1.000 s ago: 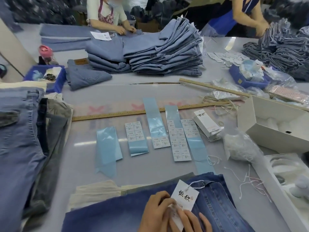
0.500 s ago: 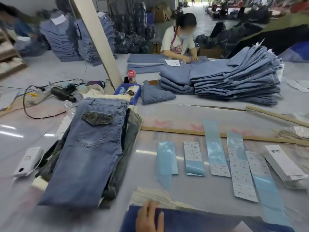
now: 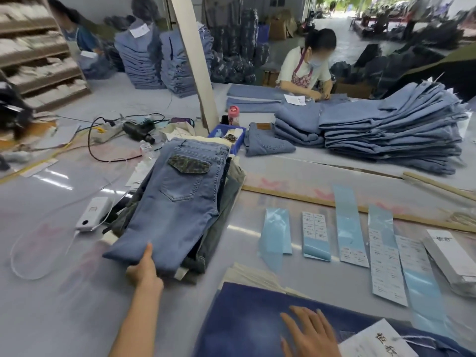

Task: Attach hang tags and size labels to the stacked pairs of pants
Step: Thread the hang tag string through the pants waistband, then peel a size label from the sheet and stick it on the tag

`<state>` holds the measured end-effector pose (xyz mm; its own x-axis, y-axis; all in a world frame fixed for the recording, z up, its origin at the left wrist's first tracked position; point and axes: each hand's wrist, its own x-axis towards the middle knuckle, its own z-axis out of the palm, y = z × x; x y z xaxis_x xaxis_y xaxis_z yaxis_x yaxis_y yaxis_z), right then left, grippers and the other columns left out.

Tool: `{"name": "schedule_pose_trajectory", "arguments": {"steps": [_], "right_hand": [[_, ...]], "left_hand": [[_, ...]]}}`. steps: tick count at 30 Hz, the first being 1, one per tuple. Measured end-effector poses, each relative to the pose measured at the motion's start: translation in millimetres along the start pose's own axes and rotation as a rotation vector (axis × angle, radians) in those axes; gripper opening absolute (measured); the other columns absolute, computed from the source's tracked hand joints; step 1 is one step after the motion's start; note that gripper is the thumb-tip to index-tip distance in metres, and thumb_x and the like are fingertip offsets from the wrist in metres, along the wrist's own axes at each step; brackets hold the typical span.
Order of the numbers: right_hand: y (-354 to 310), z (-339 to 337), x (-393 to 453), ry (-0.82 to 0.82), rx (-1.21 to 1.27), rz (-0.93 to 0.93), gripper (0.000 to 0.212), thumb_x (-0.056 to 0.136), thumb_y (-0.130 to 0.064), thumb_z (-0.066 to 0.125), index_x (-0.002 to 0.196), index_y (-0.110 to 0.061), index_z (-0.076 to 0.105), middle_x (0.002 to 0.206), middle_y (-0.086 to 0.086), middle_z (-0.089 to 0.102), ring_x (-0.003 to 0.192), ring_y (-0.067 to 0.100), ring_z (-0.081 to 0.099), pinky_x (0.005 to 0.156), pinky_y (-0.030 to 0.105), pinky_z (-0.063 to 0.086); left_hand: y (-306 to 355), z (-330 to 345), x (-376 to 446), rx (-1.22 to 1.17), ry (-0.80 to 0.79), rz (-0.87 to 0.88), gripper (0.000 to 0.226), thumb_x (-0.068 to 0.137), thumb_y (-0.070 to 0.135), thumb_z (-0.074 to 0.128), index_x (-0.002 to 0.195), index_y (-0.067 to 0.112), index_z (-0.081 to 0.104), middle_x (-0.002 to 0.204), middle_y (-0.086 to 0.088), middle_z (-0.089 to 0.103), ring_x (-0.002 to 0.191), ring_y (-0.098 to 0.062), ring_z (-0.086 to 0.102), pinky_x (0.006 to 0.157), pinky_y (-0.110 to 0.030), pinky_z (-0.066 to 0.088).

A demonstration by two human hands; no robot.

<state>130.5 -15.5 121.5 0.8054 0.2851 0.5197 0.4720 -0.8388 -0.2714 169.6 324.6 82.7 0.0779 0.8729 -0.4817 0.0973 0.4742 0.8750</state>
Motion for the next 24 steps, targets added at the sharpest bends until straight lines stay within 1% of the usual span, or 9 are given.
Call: {"name": "schedule_pose_trajectory", "arguments": {"steps": [1,2,4,7,10,13,18,21,24], "right_hand": [[8.3,1.2,-7.5,-0.232,-0.005,-0.054,0.069,0.108,-0.037,0.014,0.089,-0.02,0.079,0.082,-0.01,0.074,0.068,0.024,0.075,0.103,0.022,0.035],[5.2,9.6,-5.2,-0.18,-0.041,-0.133,0.024,0.09,-0.04,0.059,0.086,-0.027,0.079,0.084,-0.005,0.076,0.069,0.017,0.075,0.089,0.02,0.046],[7.3,13.4,9.1,-0.363,0.063,-0.239,0.046,0.049,-0.043,0.094,0.091,-0.03,0.081,0.097,-0.008,0.075,0.079,0.009,0.074,0.068,0.016,0.055],[-31.7,18.7,38.7,-0.733,0.642,0.005,0.032,0.09,-0.031,0.075,0.121,-0.031,0.065,0.13,-0.009,0.058,0.12,0.009,0.058,0.101,0.018,0.045],[-52.7,27.7,79.2,-0.762,1.249,0.683,0.023,0.098,-0.036,0.065,0.12,-0.029,0.064,0.129,-0.001,0.064,0.117,0.018,0.064,0.086,0.029,0.055],[-51.7,40.3,121.9,-0.69,1.739,1.106,0.059,0.095,-0.059,0.057,0.137,-0.018,0.053,0.137,0.014,0.058,0.115,0.032,0.067,0.085,0.053,0.06],[-17.2,57.8,152.5,-0.457,2.331,1.339,0.094,0.086,-0.079,0.048,0.159,-0.028,0.015,0.15,0.036,0.035,0.12,0.061,0.055,0.092,0.071,0.049],[14.7,39.0,153.3,-0.225,2.399,1.179,0.068,0.103,-0.059,0.041,0.147,-0.008,0.034,0.124,0.024,0.068,0.112,0.043,0.068,0.087,0.056,0.057],[57.3,-12.3,150.0,-0.058,2.35,0.976,0.061,0.107,-0.053,0.032,0.139,-0.006,0.055,0.135,0.02,0.063,0.126,0.039,0.06,0.105,0.051,0.048]], "left_hand": [[11.2,6.0,-5.5,-0.045,-0.039,0.006,0.07,0.084,0.029,0.082,0.137,-0.007,0.052,0.129,-0.012,0.061,0.108,-0.031,0.065,0.085,-0.041,0.053],[23.0,11.7,-10.7,-0.014,-0.08,0.043,0.066,0.087,0.026,0.079,0.137,-0.008,0.051,0.133,-0.016,0.061,0.113,-0.034,0.064,0.087,-0.041,0.052],[50.1,27.3,-27.2,0.067,-0.18,0.113,0.062,0.09,0.022,0.074,0.135,-0.012,0.05,0.138,-0.026,0.058,0.12,-0.039,0.061,0.09,-0.038,0.049],[105.6,54.6,-69.8,0.047,-0.295,0.26,0.052,0.089,0.019,0.072,0.13,-0.008,0.055,0.129,-0.022,0.062,0.112,-0.033,0.063,0.086,-0.031,0.046],[161.9,78.3,-126.5,-0.086,-0.47,0.329,0.018,0.09,0.013,0.069,0.104,0.014,0.058,0.103,-0.003,0.065,0.086,-0.018,0.066,0.07,-0.021,0.052],[200.5,77.8,-193.9,-0.245,-0.707,0.353,0.023,0.089,0.005,0.068,0.097,0.025,0.058,0.099,0.001,0.069,0.09,-0.018,0.069,0.072,-0.026,0.057],[219.2,10.4,-263.2,-0.411,-1.0,0.22,0.03,0.084,0.009,0.074,0.113,0.011,0.071,0.105,-0.008,0.078,0.094,-0.024,0.076,0.072,-0.035,0.062],[194.8,-60.4,-261.5,-0.363,-0.984,0.127,0.035,0.069,0.015,0.077,0.104,0.013,0.08,0.106,-0.012,0.078,0.09,-0.03,0.077,0.066,-0.038,0.062],[158.9,-87.3,-246.7,-0.233,-0.807,0.175,0.035,0.073,0.003,0.065,0.106,0.003,0.076,0.099,-0.016,0.078,0.085,-0.031,0.077,0.064,-0.036,0.062]]}}
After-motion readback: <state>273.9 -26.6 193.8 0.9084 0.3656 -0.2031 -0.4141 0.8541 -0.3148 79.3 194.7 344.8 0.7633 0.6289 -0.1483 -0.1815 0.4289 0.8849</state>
